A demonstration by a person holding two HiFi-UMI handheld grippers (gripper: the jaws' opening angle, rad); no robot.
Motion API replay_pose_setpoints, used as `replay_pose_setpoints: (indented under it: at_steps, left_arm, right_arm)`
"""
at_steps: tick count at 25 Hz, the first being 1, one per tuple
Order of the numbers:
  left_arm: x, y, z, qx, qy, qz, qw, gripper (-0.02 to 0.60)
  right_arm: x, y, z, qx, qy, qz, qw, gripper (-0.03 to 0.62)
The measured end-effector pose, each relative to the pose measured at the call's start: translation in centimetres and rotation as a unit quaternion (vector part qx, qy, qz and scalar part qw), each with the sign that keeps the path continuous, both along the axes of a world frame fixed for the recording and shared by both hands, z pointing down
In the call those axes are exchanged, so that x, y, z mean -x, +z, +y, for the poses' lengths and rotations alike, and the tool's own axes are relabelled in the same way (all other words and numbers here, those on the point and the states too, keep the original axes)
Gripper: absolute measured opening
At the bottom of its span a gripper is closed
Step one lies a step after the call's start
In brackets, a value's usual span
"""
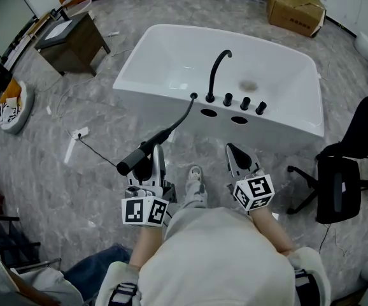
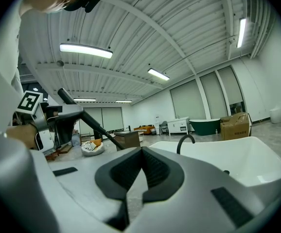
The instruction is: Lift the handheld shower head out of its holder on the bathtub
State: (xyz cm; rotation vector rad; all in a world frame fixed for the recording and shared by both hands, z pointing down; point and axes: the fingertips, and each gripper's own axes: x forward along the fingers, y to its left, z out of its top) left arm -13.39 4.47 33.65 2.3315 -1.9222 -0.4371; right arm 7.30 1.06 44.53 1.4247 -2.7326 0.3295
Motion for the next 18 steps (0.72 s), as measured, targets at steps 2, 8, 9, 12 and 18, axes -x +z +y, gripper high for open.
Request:
replay_pose_setpoints:
  at_steps: [2,8,9,12,18]
  left_arm:
    - [0.09,0.07,0.01,0.000,0.000,0.000,1.0000,0.143]
    - [-0.02,0.12,0.06,0.000,0.000,0.000,1.0000,0.143]
    - [0.02,0.11,0.04,0.000,0.000,0.001,1.0000,0.143]
    - [0.13,0.08,-0.02,-0.001,-0.001,0.002,1.0000,0.143]
    - [-0.02,0.25,0.00,0.001,-0.001,0.002,1.0000,0.143]
  right_arm:
    - [0.15,0.07,0.03,0.001,-0.001,-0.001,1.000,0.020]
    - [0.13,0.02,0.08,0.000,-0.002,-0.002,1.000,0.020]
    - [0.16,0.03,0.08,0.000,-0.002,-0.002,1.000,0.020]
    - [0.23,0.10,0.06,0.001,-0.002,-0.002,1.000,0.020]
    - [0.24,0.20,0.03,0.001,-0.003,-0.002,1.000,0.020]
